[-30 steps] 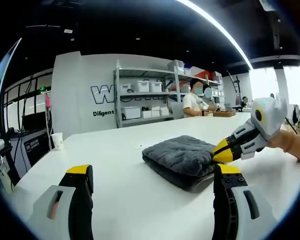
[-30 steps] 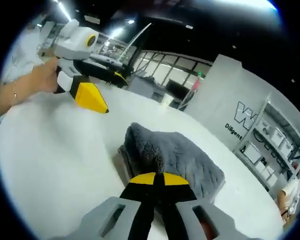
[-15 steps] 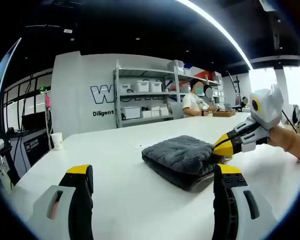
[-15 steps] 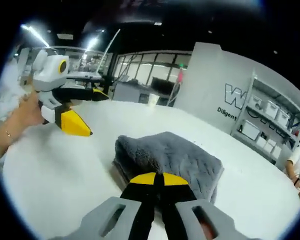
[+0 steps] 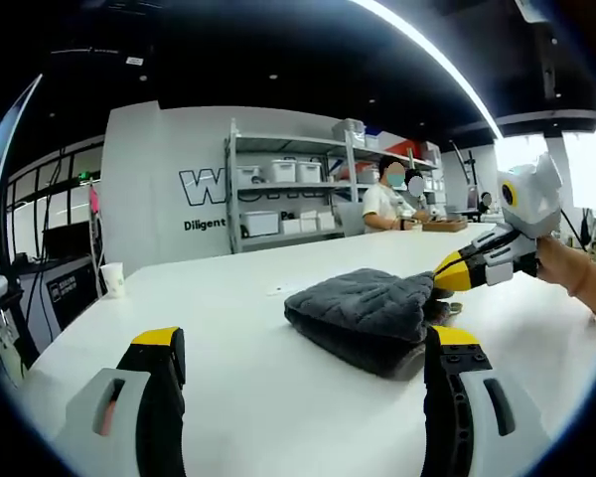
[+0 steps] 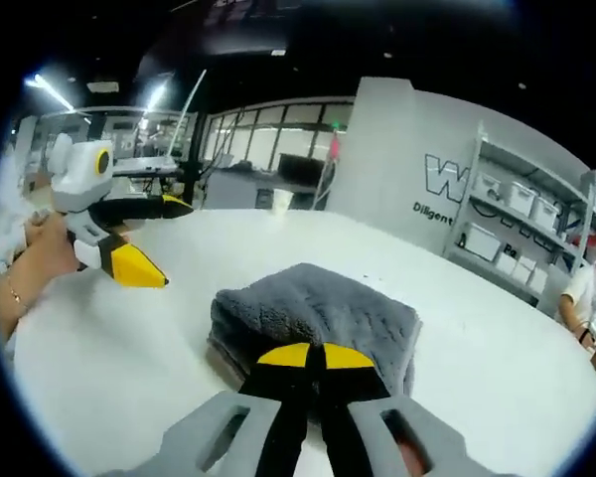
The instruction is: Open the folded towel by lifting each exposed corner and separating the folded layers until the towel lies flat within the target outline without major curled edges
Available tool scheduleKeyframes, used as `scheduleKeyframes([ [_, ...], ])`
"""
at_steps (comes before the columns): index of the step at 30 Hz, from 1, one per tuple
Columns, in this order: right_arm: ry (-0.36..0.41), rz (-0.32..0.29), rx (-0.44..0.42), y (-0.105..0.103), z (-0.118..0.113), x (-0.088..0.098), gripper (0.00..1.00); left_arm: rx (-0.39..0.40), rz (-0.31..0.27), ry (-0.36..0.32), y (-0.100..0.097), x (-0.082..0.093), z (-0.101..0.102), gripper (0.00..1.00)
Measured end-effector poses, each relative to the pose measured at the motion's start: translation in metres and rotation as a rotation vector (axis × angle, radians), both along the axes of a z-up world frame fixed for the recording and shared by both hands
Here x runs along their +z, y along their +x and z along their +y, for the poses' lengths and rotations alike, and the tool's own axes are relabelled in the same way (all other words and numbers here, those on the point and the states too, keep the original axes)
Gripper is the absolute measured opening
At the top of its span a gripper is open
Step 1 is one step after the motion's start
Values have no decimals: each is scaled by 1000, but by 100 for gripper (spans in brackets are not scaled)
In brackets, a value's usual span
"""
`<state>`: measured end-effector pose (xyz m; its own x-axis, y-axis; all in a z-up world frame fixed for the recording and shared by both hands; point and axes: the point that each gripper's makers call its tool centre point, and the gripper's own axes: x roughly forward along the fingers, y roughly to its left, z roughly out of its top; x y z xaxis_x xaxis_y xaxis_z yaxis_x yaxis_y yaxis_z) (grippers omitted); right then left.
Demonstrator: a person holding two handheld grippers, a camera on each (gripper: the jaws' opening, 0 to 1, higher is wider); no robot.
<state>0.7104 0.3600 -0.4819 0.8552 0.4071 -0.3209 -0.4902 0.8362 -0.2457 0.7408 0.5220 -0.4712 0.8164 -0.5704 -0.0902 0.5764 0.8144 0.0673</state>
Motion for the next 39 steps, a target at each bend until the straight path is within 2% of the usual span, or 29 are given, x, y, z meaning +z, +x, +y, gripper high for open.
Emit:
scheduleKeyframes([
  [8, -16, -20, 12, -9, 2, 10, 0, 1, 4, 5, 3, -2, 3, 100],
  [13, -31, -27, 25, -26, 5, 13, 0, 1, 3, 5, 3, -1, 3, 100],
  [15, -32, -29, 27, -22, 3, 15, 0, 1, 3, 5, 3, -1, 2, 100],
  [17, -26, -30, 32, -30, 4, 18, 0, 1, 3, 5, 3, -1, 2, 100],
  [39, 9, -89, 59, -82, 13, 62, 0, -1, 2, 7, -3, 0, -3, 100],
])
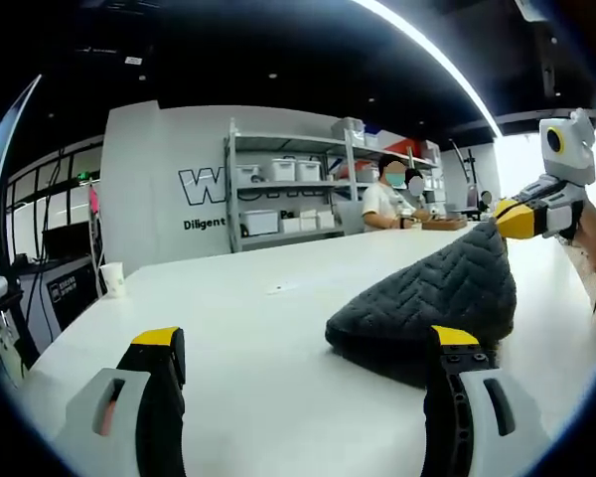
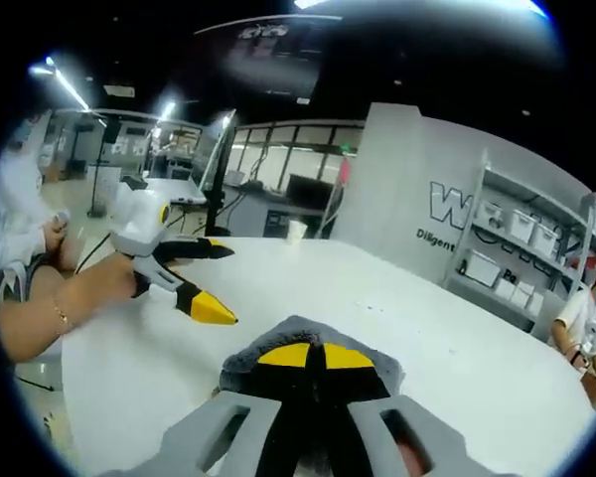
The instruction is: Open the folded towel by lifting each exposed corner and separating the folded layers until the towel lies flat within the target outline without major curled edges
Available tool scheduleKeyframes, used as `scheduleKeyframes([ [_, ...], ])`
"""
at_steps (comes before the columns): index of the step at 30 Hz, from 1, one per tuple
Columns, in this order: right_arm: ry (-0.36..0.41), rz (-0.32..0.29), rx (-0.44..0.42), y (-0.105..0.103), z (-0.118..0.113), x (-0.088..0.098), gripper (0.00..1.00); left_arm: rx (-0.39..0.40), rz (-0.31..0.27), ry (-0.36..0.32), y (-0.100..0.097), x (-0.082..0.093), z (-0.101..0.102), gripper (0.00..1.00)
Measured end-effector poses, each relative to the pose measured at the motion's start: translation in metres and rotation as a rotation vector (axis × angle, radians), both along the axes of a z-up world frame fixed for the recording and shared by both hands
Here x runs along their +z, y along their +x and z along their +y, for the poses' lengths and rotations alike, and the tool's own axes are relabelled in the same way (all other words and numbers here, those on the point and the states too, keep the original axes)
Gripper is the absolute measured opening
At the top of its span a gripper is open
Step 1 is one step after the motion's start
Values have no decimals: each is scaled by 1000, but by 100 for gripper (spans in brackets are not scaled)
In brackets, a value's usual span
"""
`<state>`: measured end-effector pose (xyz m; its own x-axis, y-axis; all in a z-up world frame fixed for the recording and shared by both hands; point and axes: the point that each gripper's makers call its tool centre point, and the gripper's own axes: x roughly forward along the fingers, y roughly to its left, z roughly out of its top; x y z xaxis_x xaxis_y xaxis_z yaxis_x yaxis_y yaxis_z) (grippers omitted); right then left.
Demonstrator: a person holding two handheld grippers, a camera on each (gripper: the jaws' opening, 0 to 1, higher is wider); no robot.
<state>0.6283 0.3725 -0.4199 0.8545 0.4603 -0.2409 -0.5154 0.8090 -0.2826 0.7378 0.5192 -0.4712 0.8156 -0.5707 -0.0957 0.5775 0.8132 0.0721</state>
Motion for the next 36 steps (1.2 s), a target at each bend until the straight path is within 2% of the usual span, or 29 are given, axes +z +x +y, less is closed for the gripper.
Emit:
scheduleKeyframes([
  [14, -13, -23, 10, -21, 1, 17, 0, 0, -2, -2, 0, 1, 1, 100],
  [24, -18, -28, 5, -23, -7, 23, 0, 0, -4, -1, -1, 1, 1, 100],
  [36, -9, -20, 5, -18, -9, 22, 0, -1, -4, -1, 0, 1, 1, 100],
])
